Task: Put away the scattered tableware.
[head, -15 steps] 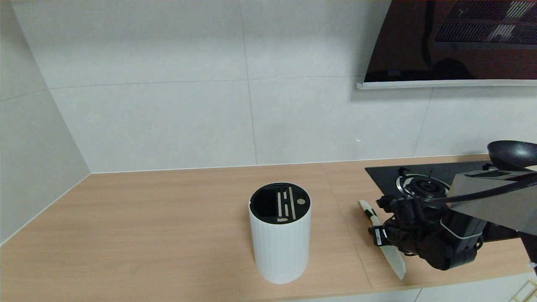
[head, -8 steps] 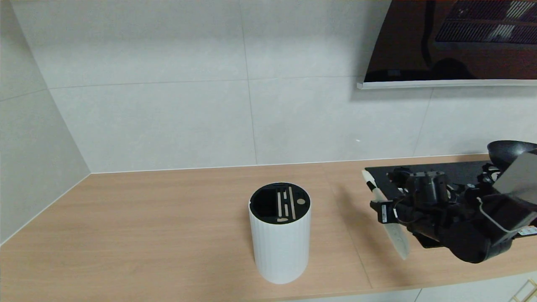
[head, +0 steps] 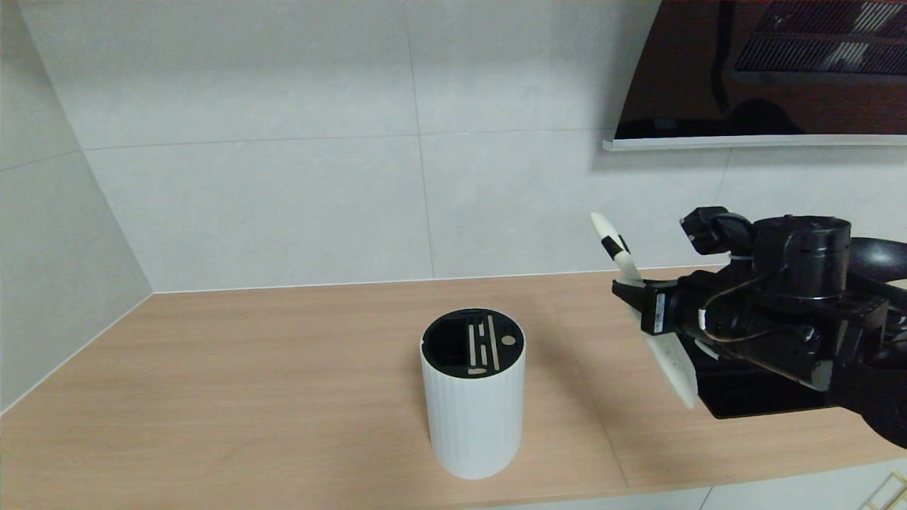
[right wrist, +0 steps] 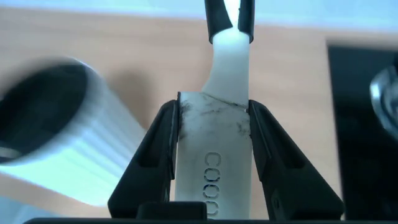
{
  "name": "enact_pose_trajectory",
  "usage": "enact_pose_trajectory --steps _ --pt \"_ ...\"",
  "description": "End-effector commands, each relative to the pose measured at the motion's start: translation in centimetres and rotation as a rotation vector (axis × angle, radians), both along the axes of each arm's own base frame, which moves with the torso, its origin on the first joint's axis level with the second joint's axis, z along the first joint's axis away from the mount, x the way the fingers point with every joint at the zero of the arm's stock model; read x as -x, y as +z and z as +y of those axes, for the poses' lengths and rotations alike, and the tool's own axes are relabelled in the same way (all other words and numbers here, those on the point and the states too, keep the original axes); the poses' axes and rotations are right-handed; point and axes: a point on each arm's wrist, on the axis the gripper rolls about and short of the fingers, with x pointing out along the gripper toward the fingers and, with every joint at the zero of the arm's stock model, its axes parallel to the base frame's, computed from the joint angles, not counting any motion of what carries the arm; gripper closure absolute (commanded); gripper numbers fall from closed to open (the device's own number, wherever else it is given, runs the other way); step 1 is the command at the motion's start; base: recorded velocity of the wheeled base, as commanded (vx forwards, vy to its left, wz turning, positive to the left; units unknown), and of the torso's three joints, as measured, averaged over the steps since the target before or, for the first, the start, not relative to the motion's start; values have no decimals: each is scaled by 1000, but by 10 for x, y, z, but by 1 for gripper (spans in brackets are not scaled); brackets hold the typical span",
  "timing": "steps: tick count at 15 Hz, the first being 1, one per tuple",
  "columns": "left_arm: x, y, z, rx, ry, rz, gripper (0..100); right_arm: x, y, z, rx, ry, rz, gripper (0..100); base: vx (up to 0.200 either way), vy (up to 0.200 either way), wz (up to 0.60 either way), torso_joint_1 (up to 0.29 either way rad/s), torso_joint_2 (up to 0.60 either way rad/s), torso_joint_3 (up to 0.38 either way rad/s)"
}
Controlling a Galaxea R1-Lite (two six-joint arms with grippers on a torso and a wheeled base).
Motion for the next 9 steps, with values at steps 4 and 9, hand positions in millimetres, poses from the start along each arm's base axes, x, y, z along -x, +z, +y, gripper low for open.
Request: enact_pose_trajectory --steps 4,9 --pt "-28 130 -4 30 -263 18 0 31 50 37 -80 160 -128 100 0 0 0 0 0 0" --pt "-169 172 -27 9 -325 224 0 33 54 68 -81 244 -129 100 0 0 0 0 0 0"
